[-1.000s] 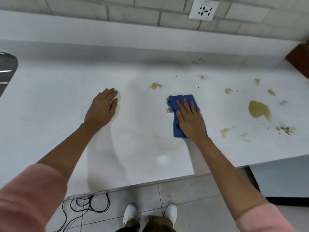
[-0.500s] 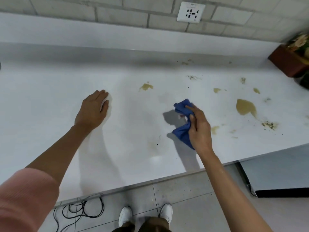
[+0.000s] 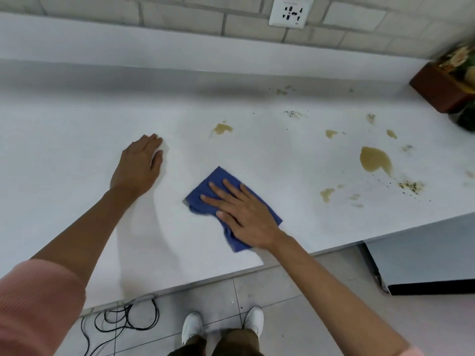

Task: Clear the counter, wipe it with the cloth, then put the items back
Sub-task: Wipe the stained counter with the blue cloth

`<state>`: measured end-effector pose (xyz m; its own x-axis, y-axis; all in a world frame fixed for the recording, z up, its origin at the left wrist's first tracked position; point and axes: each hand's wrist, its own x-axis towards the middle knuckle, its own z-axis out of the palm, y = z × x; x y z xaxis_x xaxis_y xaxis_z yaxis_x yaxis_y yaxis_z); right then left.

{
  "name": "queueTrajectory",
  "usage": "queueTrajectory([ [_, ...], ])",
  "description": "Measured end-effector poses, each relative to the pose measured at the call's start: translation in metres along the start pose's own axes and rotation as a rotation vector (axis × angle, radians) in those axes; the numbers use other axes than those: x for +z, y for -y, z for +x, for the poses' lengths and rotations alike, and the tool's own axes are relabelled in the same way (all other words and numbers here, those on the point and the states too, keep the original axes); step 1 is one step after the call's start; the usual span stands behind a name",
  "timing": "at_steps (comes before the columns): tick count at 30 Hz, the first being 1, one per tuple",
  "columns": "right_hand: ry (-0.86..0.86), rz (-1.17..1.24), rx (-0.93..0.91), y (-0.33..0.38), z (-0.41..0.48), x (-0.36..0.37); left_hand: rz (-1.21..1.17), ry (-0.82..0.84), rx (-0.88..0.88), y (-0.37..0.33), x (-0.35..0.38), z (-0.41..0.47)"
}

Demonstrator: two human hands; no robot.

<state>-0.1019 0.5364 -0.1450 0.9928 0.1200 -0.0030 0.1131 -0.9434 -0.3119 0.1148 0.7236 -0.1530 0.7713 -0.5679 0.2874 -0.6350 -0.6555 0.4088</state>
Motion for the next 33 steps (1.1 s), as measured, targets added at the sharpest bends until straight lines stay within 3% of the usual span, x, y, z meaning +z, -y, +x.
queueTrajectory([
  [3, -0.039, -0.005, 0.022, -0.030, -0.050, -0.007, -0.007, 0.009, -0.011, -0.001, -0.001, 0.000],
  [8, -0.100, -0.126, 0.442, -0.073, 0.020, -0.034, -0.006, 0.006, -0.007, -0.005, -0.004, -0.002],
  [10, -0.093, -0.113, 0.410, -0.051, 0.053, -0.027, -0.002, 0.009, -0.008, -0.005, -0.005, -0.002],
  [12, -0.083, -0.074, 0.260, -0.021, 0.052, -0.011, 0.004, 0.013, -0.009, -0.005, -0.004, -0.002],
  [15, -0.011, -0.063, 0.024, -0.003, 0.000, -0.002, 0.000, 0.018, -0.015, -0.004, -0.004, -0.001],
  [17, 0.005, -0.076, 0.013, -0.026, -0.029, -0.010, -0.005, 0.023, -0.018, -0.003, -0.005, -0.001],
  [22, -0.105, -0.148, 0.416, -0.110, 0.025, -0.039, 0.003, 0.024, -0.028, -0.003, -0.004, 0.001],
  [25, -0.121, -0.191, 0.509, -0.127, 0.098, -0.044, 0.000, 0.031, -0.029, -0.002, -0.002, 0.002],
  [29, -0.102, -0.174, 0.413, -0.104, 0.166, -0.044, 0.015, 0.026, -0.054, -0.001, 0.001, 0.002],
  [33, -0.039, -0.082, 0.051, -0.041, 0.130, -0.016, -0.009, 0.031, -0.066, -0.002, 0.000, 0.001],
])
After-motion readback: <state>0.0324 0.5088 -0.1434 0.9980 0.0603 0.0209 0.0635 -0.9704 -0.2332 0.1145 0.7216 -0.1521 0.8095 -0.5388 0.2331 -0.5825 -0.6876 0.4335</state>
